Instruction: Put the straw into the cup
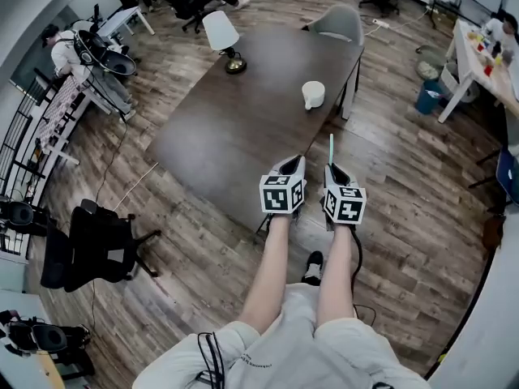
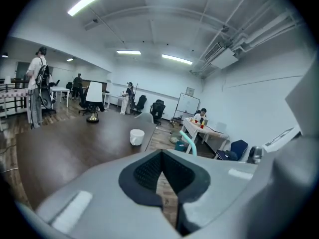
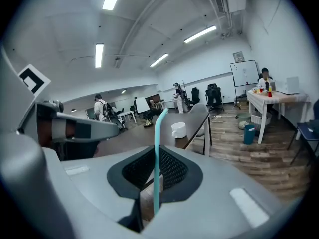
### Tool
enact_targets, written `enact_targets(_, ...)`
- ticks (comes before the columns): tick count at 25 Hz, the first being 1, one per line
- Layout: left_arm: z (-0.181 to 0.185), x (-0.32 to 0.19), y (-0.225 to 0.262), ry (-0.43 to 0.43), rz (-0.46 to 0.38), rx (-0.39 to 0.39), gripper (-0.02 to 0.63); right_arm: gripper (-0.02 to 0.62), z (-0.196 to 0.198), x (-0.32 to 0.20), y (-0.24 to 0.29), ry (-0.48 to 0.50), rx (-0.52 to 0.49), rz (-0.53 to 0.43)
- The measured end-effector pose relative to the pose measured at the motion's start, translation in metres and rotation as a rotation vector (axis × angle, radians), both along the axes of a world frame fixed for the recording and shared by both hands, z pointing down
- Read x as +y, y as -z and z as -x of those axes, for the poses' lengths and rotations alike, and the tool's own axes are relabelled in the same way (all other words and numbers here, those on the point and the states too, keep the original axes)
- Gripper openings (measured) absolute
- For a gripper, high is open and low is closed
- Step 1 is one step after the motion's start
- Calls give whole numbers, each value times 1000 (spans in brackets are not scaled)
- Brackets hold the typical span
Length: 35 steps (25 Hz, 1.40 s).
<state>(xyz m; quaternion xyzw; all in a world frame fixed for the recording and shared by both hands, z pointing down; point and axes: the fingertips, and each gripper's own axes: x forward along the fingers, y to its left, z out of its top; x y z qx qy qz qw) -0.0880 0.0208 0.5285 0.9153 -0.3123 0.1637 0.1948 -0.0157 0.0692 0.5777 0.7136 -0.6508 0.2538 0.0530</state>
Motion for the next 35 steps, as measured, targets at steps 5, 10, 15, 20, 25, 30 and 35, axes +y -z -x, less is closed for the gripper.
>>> enact_targets(5,-5,4,8,-2,-71,18,0,51,13,3,-2,110,46,-5)
enact_targets(10,-13,-2,-11,-12,-32,20,0,51,-4,1,0,108,37,-34)
enact_targets(15,-19,-15,-23,-18,-21,11,1,51,-26,-8,-2,95,39,-39)
enact_targets(20,-39,-42,-24,-22,-19,28,1,51,-53,-27,-1,76,31,-55)
enact_targets(25,-64,-70,-21,23,-11,85,0,52,-89,-45,2,87,46,-51)
enact_targets(30,-82,-103,-36,48,6,84,0,52,-125,-72,-10,66,-4,-53)
enact_targets(35,-90,-152,-44,125,40,88,0,52,-149,-110,-15,91,-38,-44)
